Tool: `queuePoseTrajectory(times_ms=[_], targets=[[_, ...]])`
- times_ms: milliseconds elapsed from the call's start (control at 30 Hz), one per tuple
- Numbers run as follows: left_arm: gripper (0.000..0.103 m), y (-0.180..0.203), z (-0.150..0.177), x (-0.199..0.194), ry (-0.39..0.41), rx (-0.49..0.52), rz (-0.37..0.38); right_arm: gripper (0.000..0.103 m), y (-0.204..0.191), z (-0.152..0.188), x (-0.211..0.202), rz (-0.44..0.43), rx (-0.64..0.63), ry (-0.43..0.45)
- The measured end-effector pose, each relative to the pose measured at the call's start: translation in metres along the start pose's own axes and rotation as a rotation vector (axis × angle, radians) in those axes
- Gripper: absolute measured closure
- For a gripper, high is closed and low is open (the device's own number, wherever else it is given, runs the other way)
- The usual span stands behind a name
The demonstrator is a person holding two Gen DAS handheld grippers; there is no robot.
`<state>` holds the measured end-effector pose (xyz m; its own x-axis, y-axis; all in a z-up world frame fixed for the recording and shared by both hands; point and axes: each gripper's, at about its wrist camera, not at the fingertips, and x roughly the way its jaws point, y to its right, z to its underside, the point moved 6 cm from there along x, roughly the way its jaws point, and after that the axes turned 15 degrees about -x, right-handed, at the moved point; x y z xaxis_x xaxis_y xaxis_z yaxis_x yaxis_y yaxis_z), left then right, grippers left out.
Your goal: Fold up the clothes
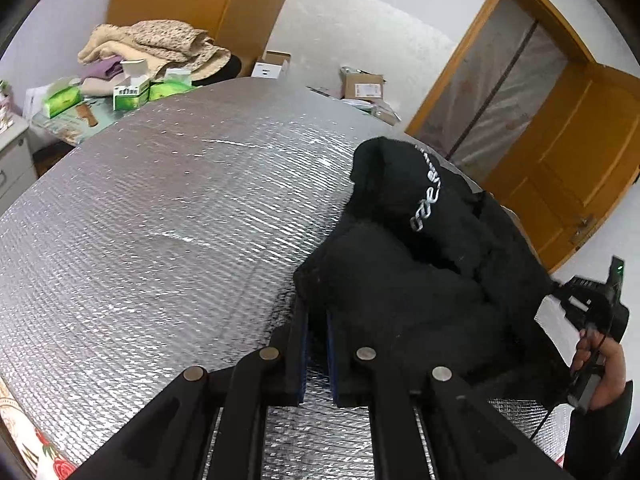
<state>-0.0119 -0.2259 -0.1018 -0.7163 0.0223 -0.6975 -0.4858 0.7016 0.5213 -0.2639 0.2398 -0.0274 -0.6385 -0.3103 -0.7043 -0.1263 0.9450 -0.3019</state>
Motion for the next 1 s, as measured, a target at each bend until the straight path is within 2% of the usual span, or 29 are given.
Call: queuePoseTrajectory(times_ms=[67, 100, 167, 200, 333, 433, 600, 800, 1000], targets=[[0.095, 0.003, -0.001, -0.003, 0.006, 0.003, 0.005, 0.082, 0.007, 0.009, -0.007, 0.035, -0.005, -0.002], [0.095, 0.003, -0.003, -0.005, 0.009, 0.003, 0.008, 0.08, 0.003, 0.007, -0.017, 0.048, -0.041, 0.034], [0.095, 0.004, -0.005, -0.009, 0.019, 0.005, 0.012, 0.066, -0.014, 0.001, -0.035, 0.045, -0.129, 0.092], [0.095, 0.004, -0.006, -0.011, 0.024, 0.006, 0.014, 0.064, -0.025, 0.0, -0.039, 0.024, -0.176, 0.106], [0.095, 0.01, -0.01, -0.019, 0.047, 0.006, 0.021, 0.063, -0.109, 0.004, -0.045, -0.144, -0.505, 0.096], [0.095, 0.011, -0.012, -0.023, 0.055, 0.007, 0.023, 0.063, -0.166, 0.033, -0.032, -0.266, -0.715, 0.034], [0.095, 0.01, -0.008, -0.024, 0.048, 0.015, 0.015, 0.063, -0.232, 0.082, -0.01, -0.389, -0.959, -0.056], [0.095, 0.007, -0.002, -0.026, 0.038, 0.03, 0.02, 0.063, -0.278, 0.111, 0.023, -0.444, -1.091, -0.101], [0.095, 0.006, 0.002, -0.025, 0.025, 0.044, 0.028, 0.063, -0.299, 0.125, 0.038, -0.473, -1.155, -0.152]])
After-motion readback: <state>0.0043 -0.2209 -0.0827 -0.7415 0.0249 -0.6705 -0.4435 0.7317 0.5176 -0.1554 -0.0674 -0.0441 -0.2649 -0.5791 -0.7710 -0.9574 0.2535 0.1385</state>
